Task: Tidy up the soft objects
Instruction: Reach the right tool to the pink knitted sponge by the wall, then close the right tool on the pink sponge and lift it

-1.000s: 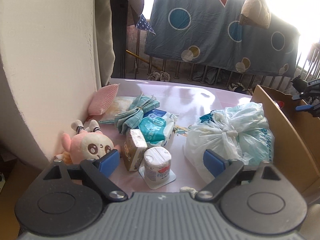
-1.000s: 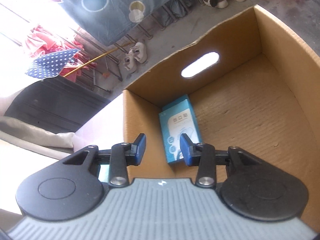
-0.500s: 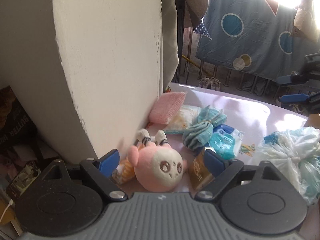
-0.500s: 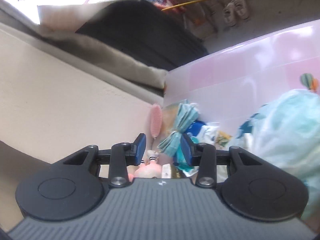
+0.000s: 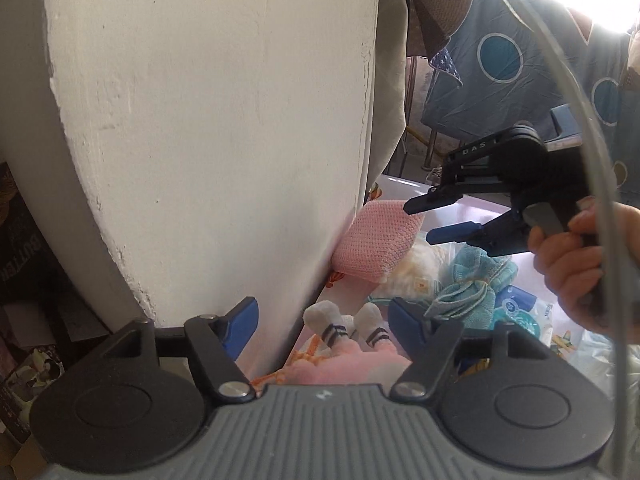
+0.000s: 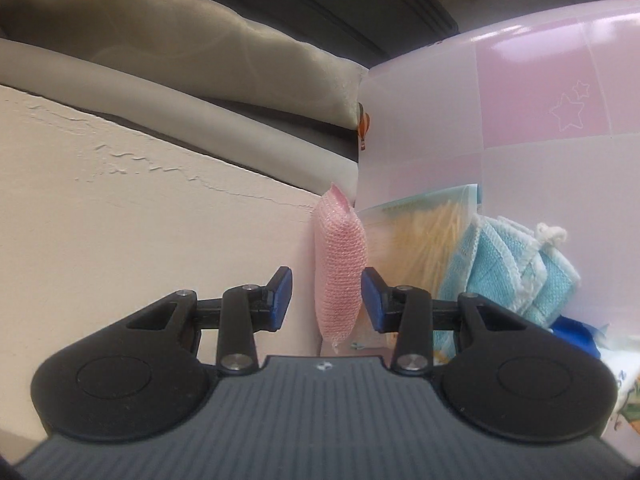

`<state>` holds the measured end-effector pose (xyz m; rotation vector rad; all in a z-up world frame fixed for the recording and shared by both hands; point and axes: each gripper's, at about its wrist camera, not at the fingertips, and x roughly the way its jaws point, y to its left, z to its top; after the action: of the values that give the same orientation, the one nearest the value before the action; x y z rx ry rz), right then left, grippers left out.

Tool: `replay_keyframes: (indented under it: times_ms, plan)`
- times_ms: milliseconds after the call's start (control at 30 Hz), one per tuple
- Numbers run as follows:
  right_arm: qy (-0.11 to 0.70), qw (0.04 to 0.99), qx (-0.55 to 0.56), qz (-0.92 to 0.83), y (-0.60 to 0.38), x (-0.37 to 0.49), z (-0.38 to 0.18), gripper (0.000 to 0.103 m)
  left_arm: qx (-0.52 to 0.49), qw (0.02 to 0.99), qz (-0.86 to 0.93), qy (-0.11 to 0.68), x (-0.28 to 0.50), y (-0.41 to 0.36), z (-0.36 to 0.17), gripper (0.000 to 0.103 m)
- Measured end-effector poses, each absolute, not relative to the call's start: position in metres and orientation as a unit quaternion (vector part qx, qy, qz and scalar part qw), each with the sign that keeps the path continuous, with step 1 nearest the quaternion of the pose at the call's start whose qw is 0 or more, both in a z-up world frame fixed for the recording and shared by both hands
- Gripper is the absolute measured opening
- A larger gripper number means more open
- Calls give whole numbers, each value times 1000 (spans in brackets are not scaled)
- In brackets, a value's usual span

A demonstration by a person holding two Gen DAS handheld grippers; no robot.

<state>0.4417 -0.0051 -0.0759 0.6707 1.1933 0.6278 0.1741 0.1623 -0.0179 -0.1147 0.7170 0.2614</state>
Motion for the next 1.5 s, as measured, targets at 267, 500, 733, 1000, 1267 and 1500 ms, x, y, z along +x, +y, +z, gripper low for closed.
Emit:
replay_keyframes:
  times_ms: [267, 500, 733, 1000, 1267, 1500]
  plan:
    - [536, 735, 304, 283, 9, 452, -93, 26, -67, 927, 109, 352, 167, 166, -18, 60]
    - [519, 719, 329, 324, -41, 428, -46, 26, -84, 933, 66, 345, 142, 163, -1, 59]
    - [549, 684, 297, 376, -112, 369, -15, 26, -103, 931, 0, 349, 106, 155, 11, 60]
    - [605, 650, 260, 379, -136, 318, -45, 27, -123, 912, -74, 385, 100, 132, -3, 62]
    - [613, 670, 213, 360, -129, 319, -56, 27, -105, 909, -85, 394, 134, 115, -15, 77]
    - [609, 664, 239, 361, -131, 323, -65, 27, -96, 899, -105, 414, 158, 106, -21, 77]
